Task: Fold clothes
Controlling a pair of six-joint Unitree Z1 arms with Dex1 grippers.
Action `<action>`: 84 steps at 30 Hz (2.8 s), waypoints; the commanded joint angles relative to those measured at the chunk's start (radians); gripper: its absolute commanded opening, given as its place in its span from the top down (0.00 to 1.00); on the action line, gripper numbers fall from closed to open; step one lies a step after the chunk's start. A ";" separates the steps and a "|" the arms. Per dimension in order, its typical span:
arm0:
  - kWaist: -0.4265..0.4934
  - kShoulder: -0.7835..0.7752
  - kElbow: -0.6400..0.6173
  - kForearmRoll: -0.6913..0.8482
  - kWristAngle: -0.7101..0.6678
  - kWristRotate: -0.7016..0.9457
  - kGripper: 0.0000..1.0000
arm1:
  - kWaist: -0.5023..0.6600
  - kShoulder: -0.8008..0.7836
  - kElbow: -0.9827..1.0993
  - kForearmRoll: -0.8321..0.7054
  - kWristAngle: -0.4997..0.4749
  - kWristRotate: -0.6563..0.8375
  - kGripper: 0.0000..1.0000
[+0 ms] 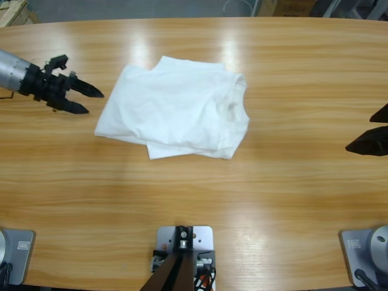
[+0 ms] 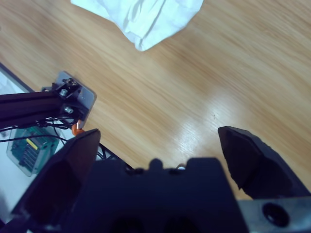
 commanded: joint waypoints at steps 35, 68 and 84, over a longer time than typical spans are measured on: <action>-0.211 0.079 0.094 -0.124 -0.006 -0.083 1.00 | 0.009 -0.075 0.018 0.031 -0.003 0.011 0.27; -0.173 -0.114 0.390 -0.292 0.063 -0.316 0.33 | 0.009 -0.107 0.045 0.015 -0.013 0.007 0.11; -0.334 -0.580 0.425 -0.292 0.516 -0.394 0.11 | 0.009 -0.080 0.049 0.008 -0.015 0.010 0.11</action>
